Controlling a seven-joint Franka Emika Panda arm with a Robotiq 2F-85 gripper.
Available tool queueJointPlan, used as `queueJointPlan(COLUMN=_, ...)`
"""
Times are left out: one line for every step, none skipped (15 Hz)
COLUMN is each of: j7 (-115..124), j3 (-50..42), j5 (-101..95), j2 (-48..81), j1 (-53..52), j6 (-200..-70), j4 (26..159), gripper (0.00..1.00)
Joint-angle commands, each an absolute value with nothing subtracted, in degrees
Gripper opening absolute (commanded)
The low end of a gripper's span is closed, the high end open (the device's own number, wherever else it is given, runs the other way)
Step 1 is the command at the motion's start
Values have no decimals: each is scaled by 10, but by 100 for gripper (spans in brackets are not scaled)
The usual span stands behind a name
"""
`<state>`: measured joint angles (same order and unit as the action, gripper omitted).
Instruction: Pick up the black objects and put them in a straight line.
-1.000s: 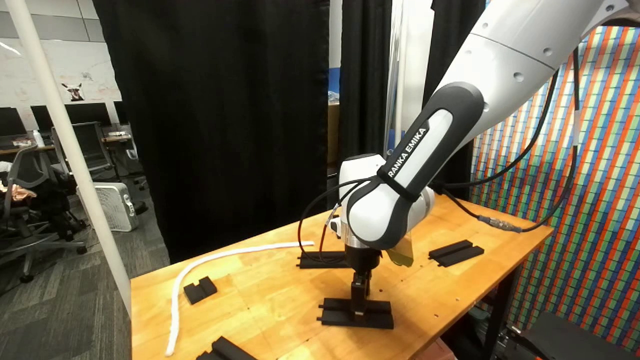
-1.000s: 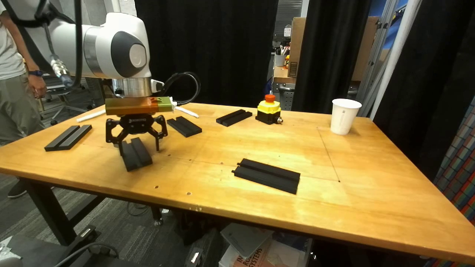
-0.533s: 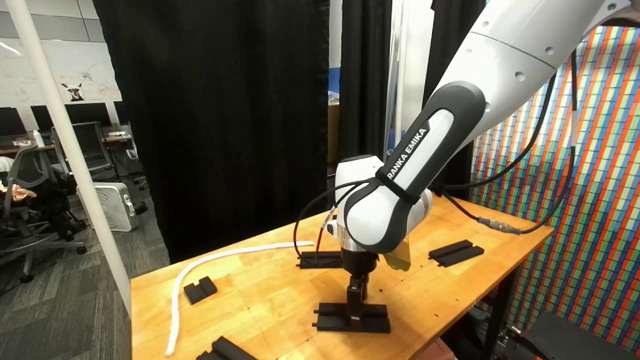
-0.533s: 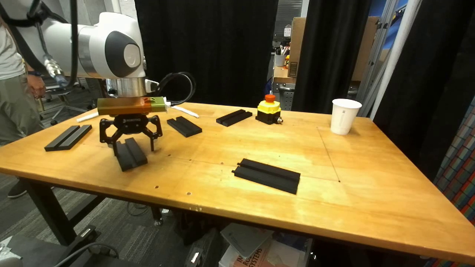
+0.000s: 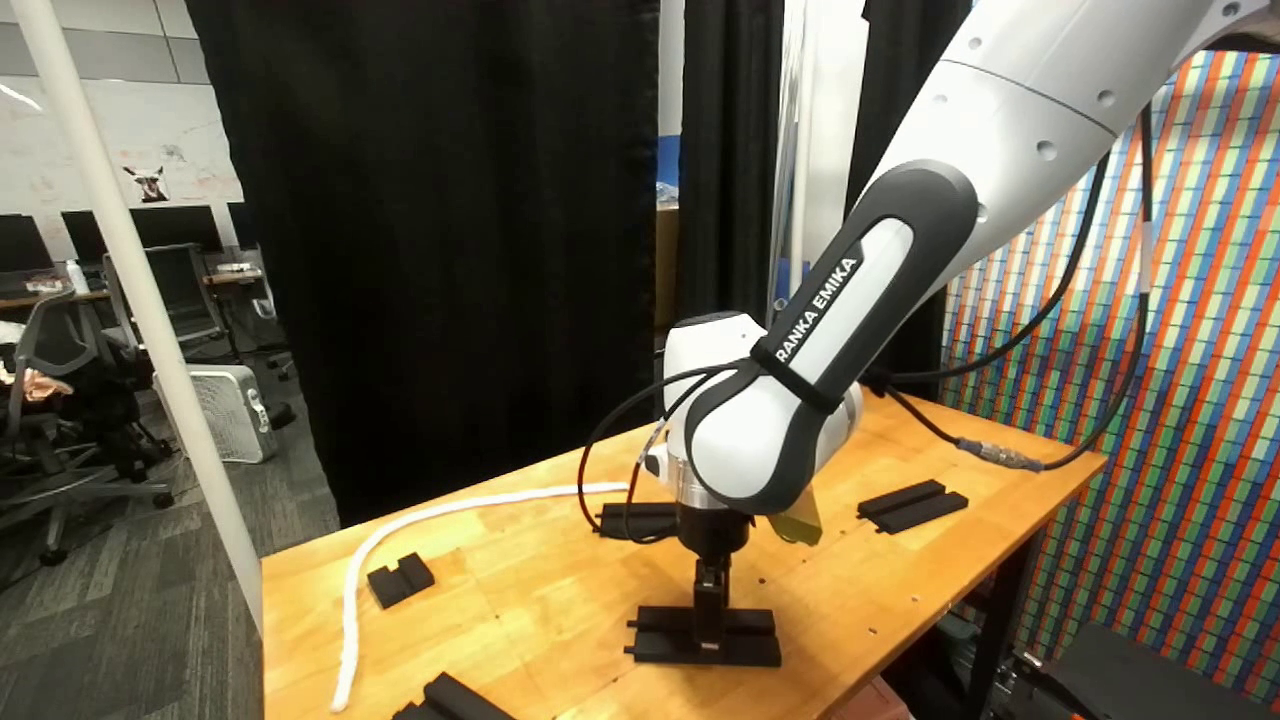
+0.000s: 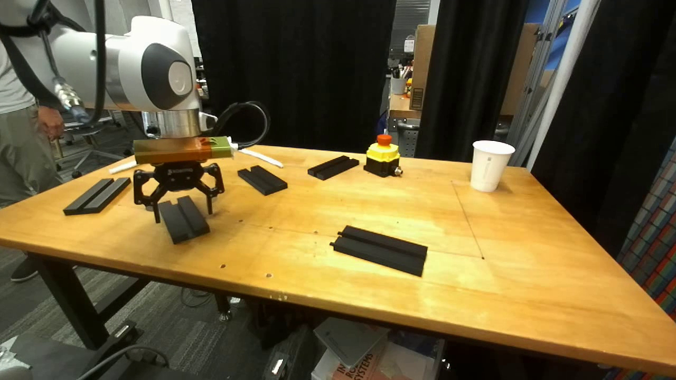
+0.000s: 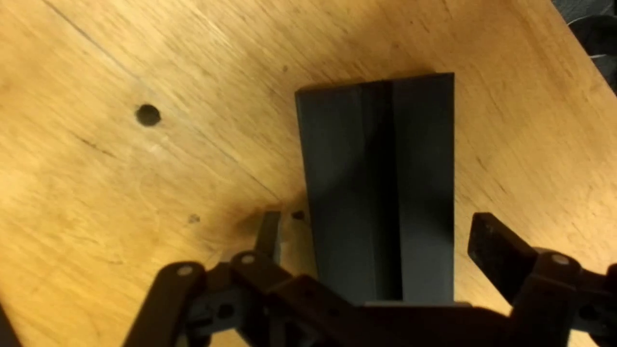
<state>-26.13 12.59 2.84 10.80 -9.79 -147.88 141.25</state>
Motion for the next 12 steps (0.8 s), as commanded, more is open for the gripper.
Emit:
queueJointPlan(j7=-251, j3=133, j5=1, j2=97, j1=-98, j6=-1491, j4=1422, gripper=100)
queueJointPlan(j7=-245, j3=131, j5=-7, j2=100, j1=-99, j6=-1491, j4=1420, gripper=100)
queueJointPlan(j7=-238, j3=130, j5=-16, j2=101, j1=-100, j6=-1493, j4=1420, gripper=100)
queueJointPlan(j7=-232, j3=128, j5=-23, j2=102, j1=-100, j6=-1495, j4=1420, gripper=100)
queueJointPlan(j7=-226, j3=128, j5=-29, j2=101, j1=-100, j6=-1498, j4=1421, gripper=100)
queueJointPlan(j7=-219, j3=127, j5=-36, j2=101, j1=-101, j6=-1501, j4=1422, gripper=100)
queueJointPlan(j7=-212, j3=126, j5=-42, j2=101, j1=-101, j6=-1505, j4=1422, gripper=100)
queueJointPlan(j7=-204, j3=126, j5=-47, j2=100, j1=-101, j6=-1510, j4=1424, gripper=100)
queueJointPlan(j7=-198, j3=125, j5=-51, j2=101, j1=-102, j6=-1516, j4=1425, gripper=100)
queueJointPlan(j7=-185, j3=123, j5=-57, j2=101, j1=-103, j6=-1526, j4=1428, gripper=100)
queueJointPlan(j7=-168, j3=120, j5=-66, j2=101, j1=-105, j6=-1537, j4=1431, gripper=100)
queueJointPlan(j7=-155, j3=118, j5=-75, j2=102, j1=-106, j6=-1543, j4=1432, gripper=100)
